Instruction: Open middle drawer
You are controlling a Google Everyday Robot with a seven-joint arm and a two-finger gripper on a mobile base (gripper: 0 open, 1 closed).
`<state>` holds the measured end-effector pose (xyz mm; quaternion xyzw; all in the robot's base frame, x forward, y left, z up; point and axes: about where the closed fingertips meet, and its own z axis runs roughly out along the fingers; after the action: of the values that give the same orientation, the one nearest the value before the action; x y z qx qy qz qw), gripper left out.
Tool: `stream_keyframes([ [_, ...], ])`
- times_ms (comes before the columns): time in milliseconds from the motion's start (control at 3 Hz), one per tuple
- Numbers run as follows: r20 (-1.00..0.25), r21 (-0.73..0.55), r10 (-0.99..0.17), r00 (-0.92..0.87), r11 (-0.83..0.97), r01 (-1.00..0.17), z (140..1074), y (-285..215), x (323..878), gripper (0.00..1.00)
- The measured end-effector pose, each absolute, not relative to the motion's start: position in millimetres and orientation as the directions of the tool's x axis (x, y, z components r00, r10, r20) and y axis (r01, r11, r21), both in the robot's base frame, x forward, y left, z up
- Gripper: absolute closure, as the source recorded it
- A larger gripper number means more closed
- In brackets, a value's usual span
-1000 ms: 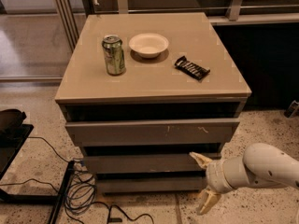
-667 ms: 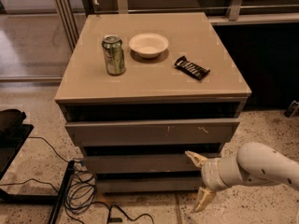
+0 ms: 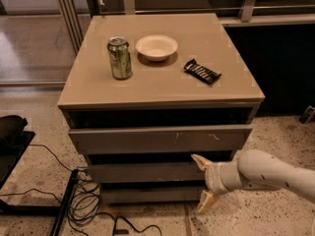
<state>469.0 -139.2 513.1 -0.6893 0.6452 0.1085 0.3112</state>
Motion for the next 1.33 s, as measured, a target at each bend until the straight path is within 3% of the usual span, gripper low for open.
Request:
stream_keyframes([
  [1333, -0.524, -0.244, -0.852, 0.015, 0.132, -0.961, 427.5, -155.4, 542.1, 0.00],
])
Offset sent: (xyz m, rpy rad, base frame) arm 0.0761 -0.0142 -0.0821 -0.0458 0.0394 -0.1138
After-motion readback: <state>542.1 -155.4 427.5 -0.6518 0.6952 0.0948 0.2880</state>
